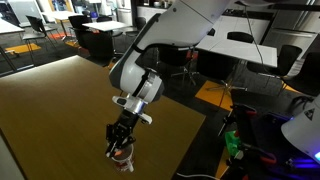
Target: Take the orange marker out of the maroon mug
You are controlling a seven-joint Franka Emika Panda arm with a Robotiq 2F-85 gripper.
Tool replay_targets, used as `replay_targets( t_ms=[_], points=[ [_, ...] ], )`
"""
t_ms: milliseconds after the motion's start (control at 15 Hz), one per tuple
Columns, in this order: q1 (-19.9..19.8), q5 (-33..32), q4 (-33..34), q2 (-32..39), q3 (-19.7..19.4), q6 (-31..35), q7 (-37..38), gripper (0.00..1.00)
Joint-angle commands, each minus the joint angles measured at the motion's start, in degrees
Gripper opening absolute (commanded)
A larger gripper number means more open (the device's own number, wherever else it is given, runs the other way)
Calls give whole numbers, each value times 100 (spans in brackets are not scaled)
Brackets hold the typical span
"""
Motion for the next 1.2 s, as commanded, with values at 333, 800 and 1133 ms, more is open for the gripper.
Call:
replay_targets(
  t_ms=[333, 800, 1133],
  points=[
    [11, 550, -697, -859, -69, -91, -374, 5],
    [71, 522, -1445, -1653, -97, -142, -362, 5],
    [145, 642, -1849, -2202, -183, 117, -361, 5]
  ],
)
